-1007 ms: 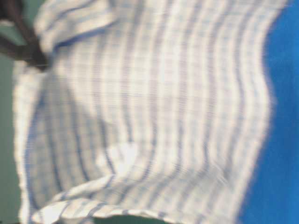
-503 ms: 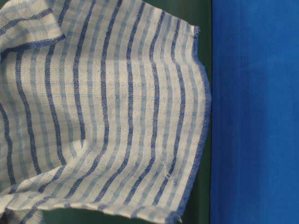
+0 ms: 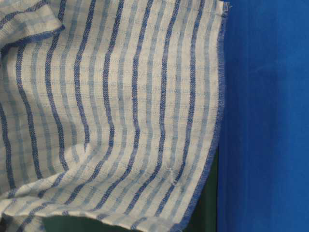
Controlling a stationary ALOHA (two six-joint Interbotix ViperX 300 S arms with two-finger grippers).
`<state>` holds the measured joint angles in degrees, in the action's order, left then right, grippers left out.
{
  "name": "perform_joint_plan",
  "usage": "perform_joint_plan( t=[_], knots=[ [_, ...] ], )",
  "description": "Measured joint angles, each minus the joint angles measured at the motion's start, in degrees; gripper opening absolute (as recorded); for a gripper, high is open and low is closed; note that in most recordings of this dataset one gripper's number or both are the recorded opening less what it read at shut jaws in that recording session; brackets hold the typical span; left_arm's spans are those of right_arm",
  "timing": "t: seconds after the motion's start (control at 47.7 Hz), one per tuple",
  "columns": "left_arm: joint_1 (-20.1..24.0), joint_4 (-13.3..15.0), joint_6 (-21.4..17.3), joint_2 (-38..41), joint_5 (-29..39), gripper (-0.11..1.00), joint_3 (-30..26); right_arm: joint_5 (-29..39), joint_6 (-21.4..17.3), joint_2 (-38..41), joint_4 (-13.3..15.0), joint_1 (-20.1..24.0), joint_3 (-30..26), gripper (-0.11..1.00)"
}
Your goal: Lift the towel with both arms.
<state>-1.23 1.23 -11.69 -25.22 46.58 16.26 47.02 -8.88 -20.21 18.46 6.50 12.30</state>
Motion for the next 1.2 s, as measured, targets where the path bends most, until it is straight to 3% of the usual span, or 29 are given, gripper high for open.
perform_joint_plan(
  t=[0.147,0.336,0.398,0.461,0.902,1.195],
  knots=[
    [0.0,0.0,-0.26,0.0,-1.14,0.09,0.0,0.0,-0.53,0.09,-0.09,-0.18,0.0,0.09],
    [-0.09,0.0,0.09,0.0,-1.49,0.64,0.09,-0.53,-1.14,0.09,-0.09,-0.35,0.0,0.63],
    [0.0,0.0,0.18,-0.18,-1.49,0.8,0.44,-0.62,-1.14,0.09,0.0,-0.35,0.0,0.71],
    [0.0,0.0,0.35,0.0,-1.49,0.9,0.7,-0.62,-1.23,0.09,0.0,-0.44,0.09,0.7],
    [0.0,0.0,2.02,0.0,-1.49,0.89,2.72,-0.88,-1.32,0.09,-0.09,-0.53,0.97,0.71],
    [-1.49,0.0,2.55,1.05,-5.89,0.89,9.23,-6.15,-4.04,0.53,-1.41,-0.62,7.91,0.71]
  ],
)
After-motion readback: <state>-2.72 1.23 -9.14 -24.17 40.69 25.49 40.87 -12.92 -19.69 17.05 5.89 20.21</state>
